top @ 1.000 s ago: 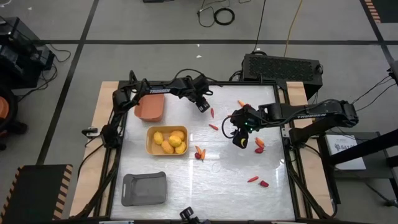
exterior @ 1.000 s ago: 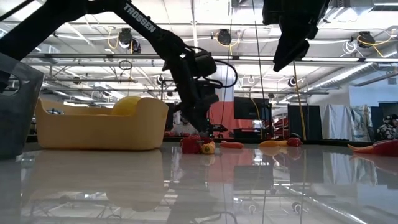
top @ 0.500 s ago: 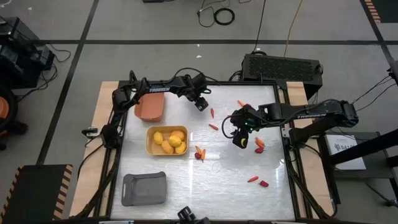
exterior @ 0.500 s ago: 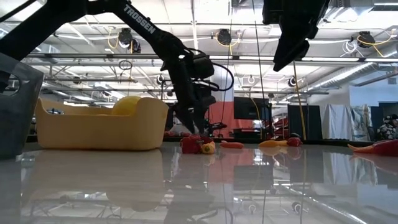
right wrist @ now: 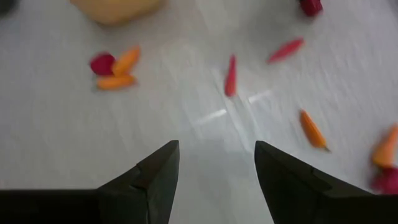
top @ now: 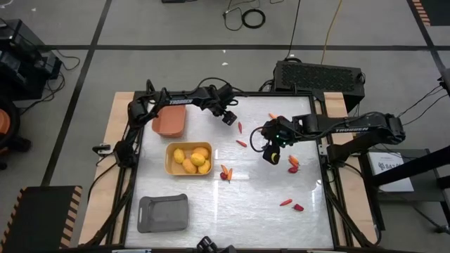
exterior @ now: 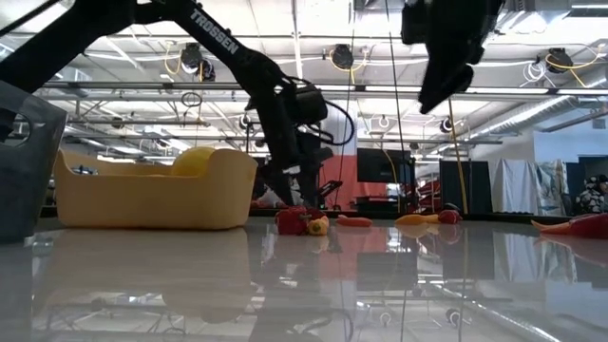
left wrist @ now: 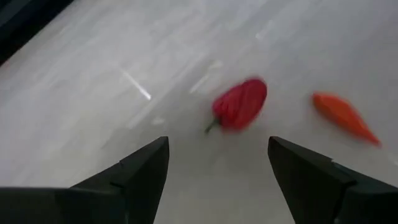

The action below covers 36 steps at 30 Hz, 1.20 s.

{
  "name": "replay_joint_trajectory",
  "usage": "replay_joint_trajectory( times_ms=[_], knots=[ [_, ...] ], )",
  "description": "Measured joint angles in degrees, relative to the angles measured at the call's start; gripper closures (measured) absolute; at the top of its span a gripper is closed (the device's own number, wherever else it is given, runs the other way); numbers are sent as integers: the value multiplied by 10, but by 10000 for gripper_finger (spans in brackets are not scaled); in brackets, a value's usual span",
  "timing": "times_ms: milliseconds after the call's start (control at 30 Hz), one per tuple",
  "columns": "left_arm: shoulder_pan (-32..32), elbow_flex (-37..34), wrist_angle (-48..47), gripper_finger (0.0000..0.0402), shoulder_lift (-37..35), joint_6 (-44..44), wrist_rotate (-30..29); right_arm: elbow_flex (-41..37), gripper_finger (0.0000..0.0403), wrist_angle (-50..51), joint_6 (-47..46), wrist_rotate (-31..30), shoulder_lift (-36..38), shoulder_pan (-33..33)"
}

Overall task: Sort produce into baskets
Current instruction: Put the red chili pepper into the orange bin

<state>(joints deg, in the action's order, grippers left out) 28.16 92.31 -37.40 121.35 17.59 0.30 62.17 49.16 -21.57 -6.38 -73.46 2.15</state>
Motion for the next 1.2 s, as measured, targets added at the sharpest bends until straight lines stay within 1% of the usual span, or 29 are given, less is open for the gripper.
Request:
replay_joint_trajectory(
  times_ms=[67,167,233,300,367,467,633,700,800,967,1100,1200],
  knots=[
    [0,0,-17,120,-18,-3,-1,-4,202,16,-9,1,0,11],
    [-1,0,-57,120,-52,-15,-5,-28,202,9,-36,-1,-1,34],
    [-2,0,-67,120,-74,-19,-13,-48,202,-17,-53,1,-2,54],
    [-4,-1,-97,120,-103,-20,-34,-66,202,-60,-61,2,-7,75],
    [-8,-16,-100,120,-137,-32,-61,-78,202,-79,-63,4,-17,108],
    [-10,-82,-97,120,-205,-44,-78,-75,202,-83,-68,4,-41,174],
    [-3,-229,-61,120,-335,-13,-71,-74,203,-88,-8,4,-95,273],
    [1,-270,-50,120,-382,4,-66,-74,203,-79,14,4,-125,305],
    [0,-306,-50,120,-437,21,-64,-74,203,-65,48,5,-162,340],
    [0,-323,-48,120,-485,31,-76,-74,203,-68,80,7,-173,373],
    [0,-325,-50,120,-487,31,-83,-74,203,-68,101,7,-178,388],
    [0,-325,-47,120,-487,31,-83,-74,203,-68,114,7,-196,398]
  ],
)
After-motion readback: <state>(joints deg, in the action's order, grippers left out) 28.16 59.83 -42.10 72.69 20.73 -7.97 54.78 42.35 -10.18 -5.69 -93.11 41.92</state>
